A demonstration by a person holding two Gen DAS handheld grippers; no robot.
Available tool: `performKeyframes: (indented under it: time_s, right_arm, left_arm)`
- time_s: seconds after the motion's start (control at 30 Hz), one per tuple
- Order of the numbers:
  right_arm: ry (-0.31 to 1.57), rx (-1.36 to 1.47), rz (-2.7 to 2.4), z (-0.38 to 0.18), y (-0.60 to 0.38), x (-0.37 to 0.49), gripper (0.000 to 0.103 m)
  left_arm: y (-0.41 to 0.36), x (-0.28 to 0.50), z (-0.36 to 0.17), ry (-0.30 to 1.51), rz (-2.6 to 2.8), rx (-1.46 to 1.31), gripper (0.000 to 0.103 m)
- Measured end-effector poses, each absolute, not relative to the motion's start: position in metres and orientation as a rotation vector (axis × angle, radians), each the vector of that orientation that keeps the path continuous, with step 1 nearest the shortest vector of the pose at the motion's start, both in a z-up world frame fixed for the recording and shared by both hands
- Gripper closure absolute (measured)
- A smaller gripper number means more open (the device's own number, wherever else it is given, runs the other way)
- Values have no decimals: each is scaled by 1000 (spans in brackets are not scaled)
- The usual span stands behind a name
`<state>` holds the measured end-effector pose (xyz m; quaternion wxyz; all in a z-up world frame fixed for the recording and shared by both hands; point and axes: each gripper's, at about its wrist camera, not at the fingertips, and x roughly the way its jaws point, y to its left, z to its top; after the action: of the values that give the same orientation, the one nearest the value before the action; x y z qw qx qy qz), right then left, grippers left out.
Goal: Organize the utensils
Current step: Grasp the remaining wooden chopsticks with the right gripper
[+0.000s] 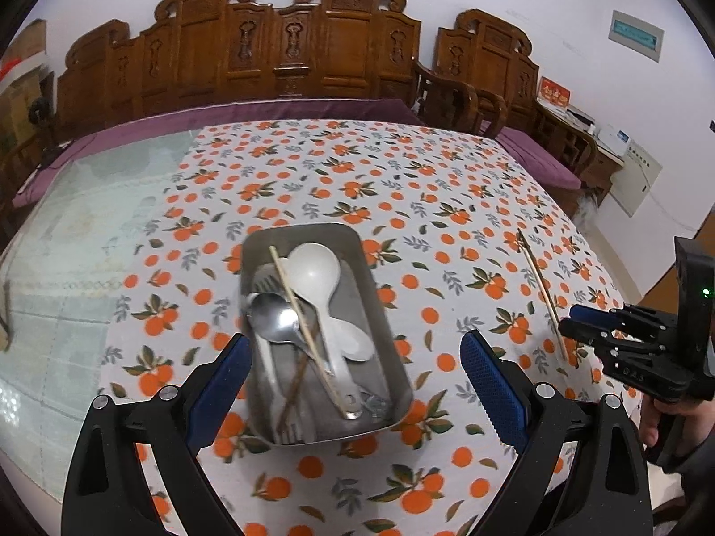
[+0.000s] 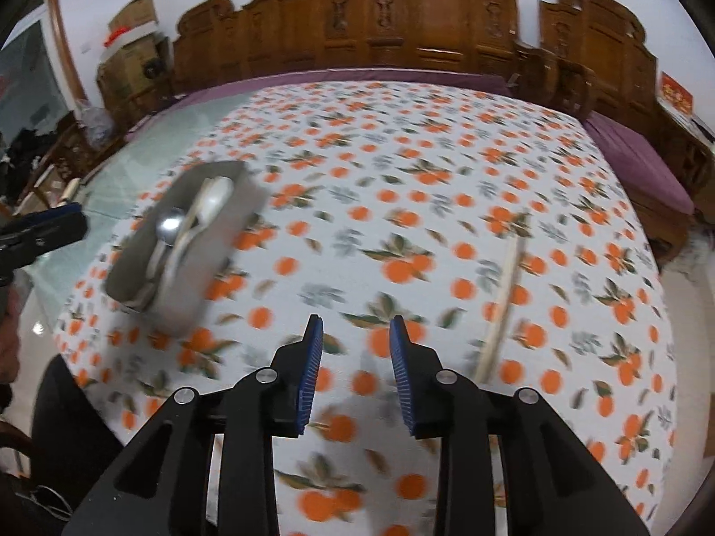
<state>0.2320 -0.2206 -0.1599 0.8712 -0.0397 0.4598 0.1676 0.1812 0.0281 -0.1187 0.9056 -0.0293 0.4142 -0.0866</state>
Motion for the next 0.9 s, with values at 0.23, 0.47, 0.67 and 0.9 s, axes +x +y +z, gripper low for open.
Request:
performKeyframes:
  time_s: [0.23, 0.47, 0.67, 0.9]
  right_arm:
    - [995, -75, 247, -183, -269, 247, 70]
    - [1060, -35, 187, -213, -302, 267, 70]
    - [1082, -67, 185, -227, -299, 280, 70]
    - [1067, -99, 170, -227, -295, 284, 70]
  left_arm:
    - [0, 188, -132, 883, -206, -51, 12]
    - [-26, 191, -144, 910, -235, -19, 12]
    - [-41, 195, -151, 929, -249, 2, 12]
    - [-57, 199, -154, 938, -271, 21, 12]
